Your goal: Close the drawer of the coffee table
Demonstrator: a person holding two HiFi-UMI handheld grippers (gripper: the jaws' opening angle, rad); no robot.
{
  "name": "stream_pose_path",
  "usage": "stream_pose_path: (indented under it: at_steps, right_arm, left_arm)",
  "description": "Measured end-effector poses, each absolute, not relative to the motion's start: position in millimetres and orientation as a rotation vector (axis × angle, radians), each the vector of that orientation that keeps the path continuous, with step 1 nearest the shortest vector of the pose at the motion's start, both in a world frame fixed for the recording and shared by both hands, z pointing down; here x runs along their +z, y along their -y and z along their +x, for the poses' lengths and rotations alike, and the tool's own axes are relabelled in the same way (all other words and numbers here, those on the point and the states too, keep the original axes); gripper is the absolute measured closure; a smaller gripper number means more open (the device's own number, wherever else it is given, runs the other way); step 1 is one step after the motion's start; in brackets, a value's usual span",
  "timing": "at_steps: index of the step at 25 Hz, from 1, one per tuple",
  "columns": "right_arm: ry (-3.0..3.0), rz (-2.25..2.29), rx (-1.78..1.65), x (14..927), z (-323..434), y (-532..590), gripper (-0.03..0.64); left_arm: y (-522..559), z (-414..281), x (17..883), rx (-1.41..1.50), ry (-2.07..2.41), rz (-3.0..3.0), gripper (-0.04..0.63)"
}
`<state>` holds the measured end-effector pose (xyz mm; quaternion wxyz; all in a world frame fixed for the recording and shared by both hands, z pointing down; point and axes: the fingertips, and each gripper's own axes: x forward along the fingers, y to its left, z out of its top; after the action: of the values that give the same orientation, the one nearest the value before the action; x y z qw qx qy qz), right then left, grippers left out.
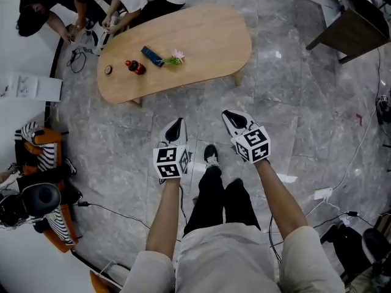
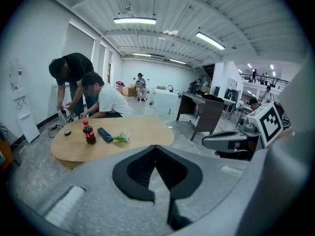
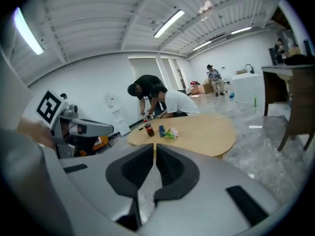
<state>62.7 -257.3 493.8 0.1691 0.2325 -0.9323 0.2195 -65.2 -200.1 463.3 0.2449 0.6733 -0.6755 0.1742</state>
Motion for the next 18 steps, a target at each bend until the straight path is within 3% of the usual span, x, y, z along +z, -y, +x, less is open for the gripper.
stream_pose_path:
  at_steps: [10,18]
  right_arm:
    - [2.552,0.645,0.575,383.2,88.1,134.8,0.6]
    - [2.525,0.791,0.573,363.3,128.0,79.1,0.601]
  left_arm:
    - [81.0,-15.9,346.0,0.337,1.878,1.81,0.586]
    - [20.6,20.5,339.2,0.244,1.861,1.732,0.584]
